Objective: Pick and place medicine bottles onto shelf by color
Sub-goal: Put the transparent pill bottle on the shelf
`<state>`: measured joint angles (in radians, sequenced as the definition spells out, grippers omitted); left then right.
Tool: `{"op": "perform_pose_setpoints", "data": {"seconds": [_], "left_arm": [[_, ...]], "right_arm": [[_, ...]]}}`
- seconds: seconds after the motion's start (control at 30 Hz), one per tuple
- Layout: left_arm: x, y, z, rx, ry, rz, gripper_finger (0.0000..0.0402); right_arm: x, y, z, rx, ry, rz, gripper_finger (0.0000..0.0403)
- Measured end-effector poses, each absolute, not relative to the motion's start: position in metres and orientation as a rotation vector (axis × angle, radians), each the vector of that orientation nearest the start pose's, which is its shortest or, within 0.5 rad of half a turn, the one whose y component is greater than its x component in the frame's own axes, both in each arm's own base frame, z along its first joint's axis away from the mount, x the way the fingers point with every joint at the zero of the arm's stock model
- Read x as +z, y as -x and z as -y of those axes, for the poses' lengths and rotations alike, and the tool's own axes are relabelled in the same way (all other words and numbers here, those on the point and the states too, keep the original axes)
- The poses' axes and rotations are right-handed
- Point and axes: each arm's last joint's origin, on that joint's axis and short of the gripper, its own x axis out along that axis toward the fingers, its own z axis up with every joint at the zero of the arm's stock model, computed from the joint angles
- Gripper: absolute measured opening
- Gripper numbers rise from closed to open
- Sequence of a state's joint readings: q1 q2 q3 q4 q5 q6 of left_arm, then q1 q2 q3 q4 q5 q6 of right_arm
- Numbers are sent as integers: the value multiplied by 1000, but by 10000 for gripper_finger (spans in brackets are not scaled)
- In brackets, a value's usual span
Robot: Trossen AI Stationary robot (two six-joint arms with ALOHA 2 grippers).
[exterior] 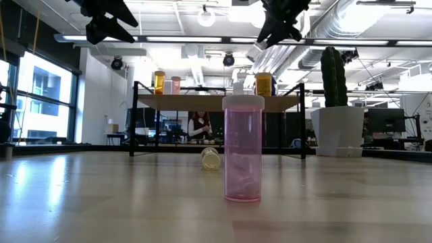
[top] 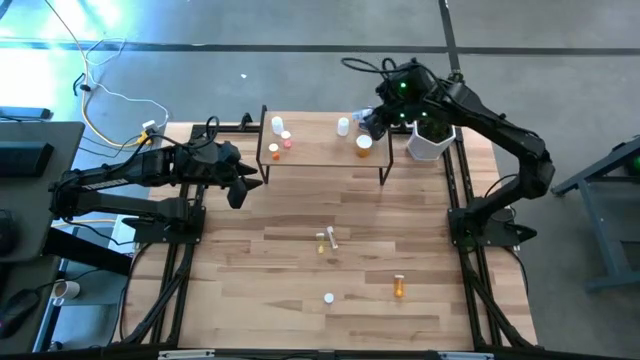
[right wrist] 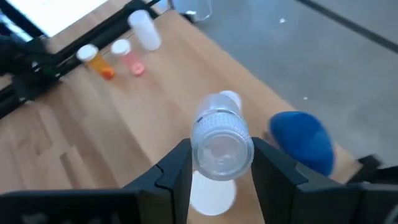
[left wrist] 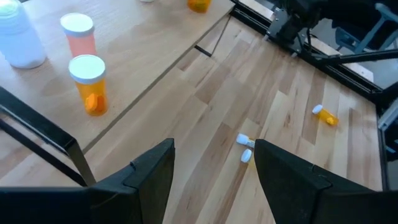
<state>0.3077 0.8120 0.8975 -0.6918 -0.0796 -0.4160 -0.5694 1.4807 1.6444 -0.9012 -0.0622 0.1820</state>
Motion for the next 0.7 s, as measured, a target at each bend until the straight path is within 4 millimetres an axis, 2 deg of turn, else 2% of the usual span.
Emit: {"op": "perform_pose_setpoints", "data": {"seconds": [0.1,0.27,0.47,0.7], "left_arm": [[322,-150,-51,515,460,-503,211],[327,-163,-55,501,399,-429,211],[327,-191,-63,429,258,-372,211],[324,-227,-74,397,154,-261,211]], "right_arm": [[398,-261,154,-492,-403,-679,124],[399,-273,138,-372,-373,-663,124],[404,-285,120,-216,-320,-618,124],[406,-292,106,-161,-291,-600,124]]}}
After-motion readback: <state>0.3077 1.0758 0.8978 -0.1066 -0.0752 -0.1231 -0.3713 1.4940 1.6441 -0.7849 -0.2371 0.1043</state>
